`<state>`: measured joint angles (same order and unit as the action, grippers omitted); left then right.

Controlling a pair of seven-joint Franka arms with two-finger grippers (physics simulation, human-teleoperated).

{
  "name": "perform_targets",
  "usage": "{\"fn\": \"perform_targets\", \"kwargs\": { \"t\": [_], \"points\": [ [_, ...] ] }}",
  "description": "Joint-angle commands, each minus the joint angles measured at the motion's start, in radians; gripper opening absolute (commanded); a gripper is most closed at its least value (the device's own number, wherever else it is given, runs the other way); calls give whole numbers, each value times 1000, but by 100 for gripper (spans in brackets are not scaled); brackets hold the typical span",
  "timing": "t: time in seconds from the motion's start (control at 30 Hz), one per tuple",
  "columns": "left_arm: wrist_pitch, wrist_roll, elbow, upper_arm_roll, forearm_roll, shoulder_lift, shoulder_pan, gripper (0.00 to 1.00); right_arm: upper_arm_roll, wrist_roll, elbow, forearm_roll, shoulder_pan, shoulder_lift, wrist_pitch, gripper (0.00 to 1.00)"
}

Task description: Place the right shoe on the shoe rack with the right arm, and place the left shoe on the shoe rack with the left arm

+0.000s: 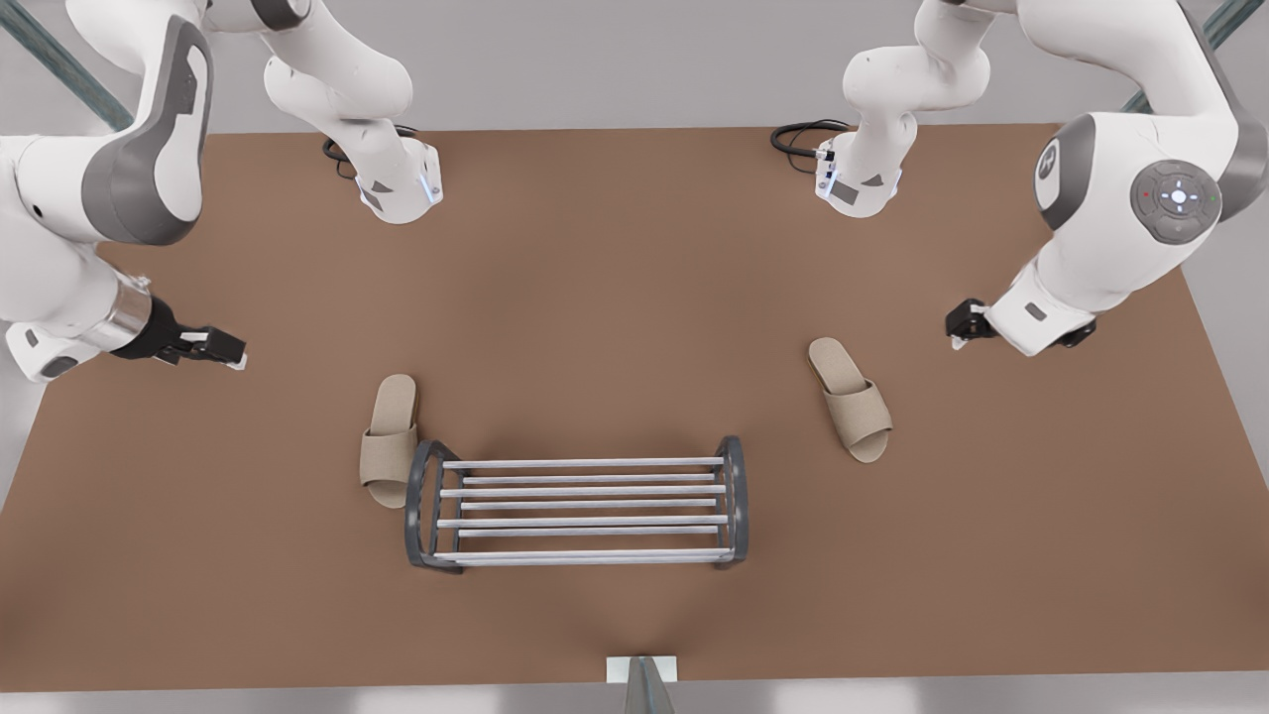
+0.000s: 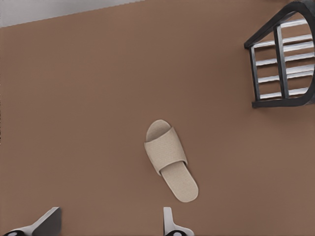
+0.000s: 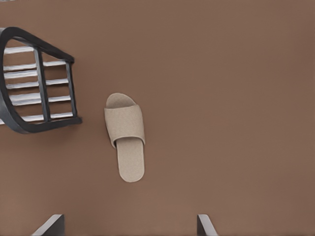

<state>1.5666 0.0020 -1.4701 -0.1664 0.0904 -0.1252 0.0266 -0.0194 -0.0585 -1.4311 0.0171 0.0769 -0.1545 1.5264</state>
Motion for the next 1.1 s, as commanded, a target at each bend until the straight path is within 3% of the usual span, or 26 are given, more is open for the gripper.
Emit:
{"fn": "perform_targets", "kwargs": {
  "t": [0.0, 0.07, 0.13, 0.27, 0.3, 0.37, 0.43, 0.5, 0.53, 0.73, 0.83, 0.93, 1.0, 1.07],
  "points": [
    [96, 3, 1, 1, 3, -2, 3, 100, -2, 42, -28, -2, 15, 12, 153, 100],
    [95, -11, 1, 1, 3, -4, 3, 100, 3, 32, -34, -5, 12, 10, 156, 100],
    [128, -341, -12, -16, 37, -22, -10, 100, 10, 26, -273, 20, 21, 134, 392, 100],
    [426, -171, -502, -200, 817, 127, -27, 100, 12, 43, -361, 67, 34, 153, 509, 100],
    [460, -162, -573, -258, 876, 156, -27, 100, 12, 61, -373, 67, 34, 155, 511, 100],
    [766, -175, -792, -249, 947, 256, -27, 100, 7, 111, -416, 60, 34, 164, 546, 100],
    [938, -491, -897, -199, 1256, 249, -27, 100, 3, 137, -434, 58, 30, 167, 545, 100],
    [969, -1127, -972, -185, 1724, 191, -27, 100, -4, 127, -522, 57, 17, 176, 667, 100],
    [966, -1295, -990, -183, 1818, 168, -27, 100, -27, 132, -523, 43, 14, 184, 647, 100],
    [952, -1775, -1058, -186, 1830, 108, -89, 100, -350, 134, -626, -460, 26, 216, 721, 100],
    [836, -1852, -1105, -186, 1830, 119, -169, 100, -482, 43, -707, -787, 12, 164, 793, 100],
    [753, -1850, -1187, -186, 1830, 154, -269, 100, -533, -152, -827, -1161, -9, 93, 900, 100],
    [724, -1838, -1185, -186, 1830, 136, -343, 100, -556, -424, -937, -1531, -9, 104, 913, 100],
    [675, -1760, -1171, -190, 1832, 104, -392, 100, -553, -486, -993, -1724, 73, 133, 1031, 100]
  ]
}}
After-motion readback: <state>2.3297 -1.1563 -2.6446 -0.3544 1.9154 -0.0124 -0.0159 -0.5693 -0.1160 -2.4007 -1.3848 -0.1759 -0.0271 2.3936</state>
